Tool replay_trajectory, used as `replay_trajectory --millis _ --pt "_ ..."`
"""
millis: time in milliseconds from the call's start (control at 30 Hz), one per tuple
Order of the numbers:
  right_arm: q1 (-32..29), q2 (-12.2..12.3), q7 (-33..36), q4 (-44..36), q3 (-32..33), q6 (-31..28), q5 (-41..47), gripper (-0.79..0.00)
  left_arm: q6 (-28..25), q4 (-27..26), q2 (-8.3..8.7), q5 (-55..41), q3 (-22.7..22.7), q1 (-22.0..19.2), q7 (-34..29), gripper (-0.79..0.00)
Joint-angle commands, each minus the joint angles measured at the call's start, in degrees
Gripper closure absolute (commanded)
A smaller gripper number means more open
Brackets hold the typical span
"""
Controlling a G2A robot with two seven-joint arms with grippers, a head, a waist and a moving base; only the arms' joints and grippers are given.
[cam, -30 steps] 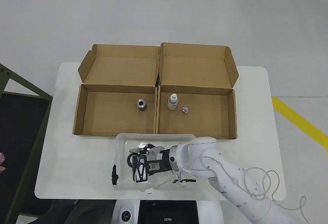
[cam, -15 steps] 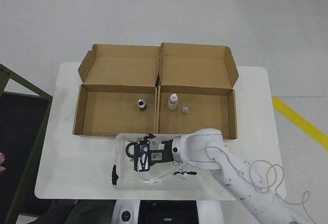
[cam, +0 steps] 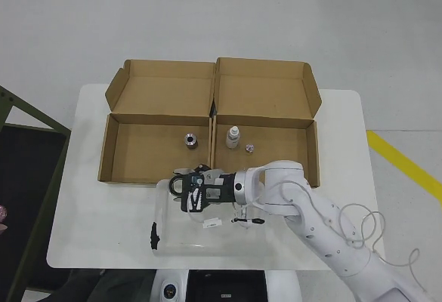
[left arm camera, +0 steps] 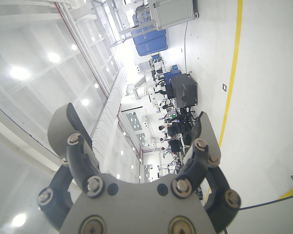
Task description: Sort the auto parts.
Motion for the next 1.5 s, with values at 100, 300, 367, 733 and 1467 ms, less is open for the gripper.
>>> replay_trajectory --millis 100,300,367,733,1467 --pt "2.08 -0.33 -0.33 1.70 -0.12 0.98 0.54 0.000 0.00 0.00 0.00 0.00 0.00 0.00 0.00 -0.785" --pt "4.67 -0.79 -0.53 4.20 -0.39 2.14 0.58 0.000 0.00 0.00 0.00 0.00 0.00 0.00 0.00 -0.785" --pt "5.39 -0.93 -0.36 5.06 -0.67 2.29 0.52 0.000 0.00 0.00 0.00 0.00 0.00 0.00 0.00 -0.785" --pt "9.50 -2.00 -0.38 11.90 -2.49 3.10 0.88 0.000 0.00 0.00 0.00 0.00 0.00 0.00 0.00 -0.785" --pt "16.18 -5.26 0.67 23.61 -8.43 5.32 -0.26 0.000 0.00 0.00 0.00 0.00 0.00 0.00 0.00 -0.785"
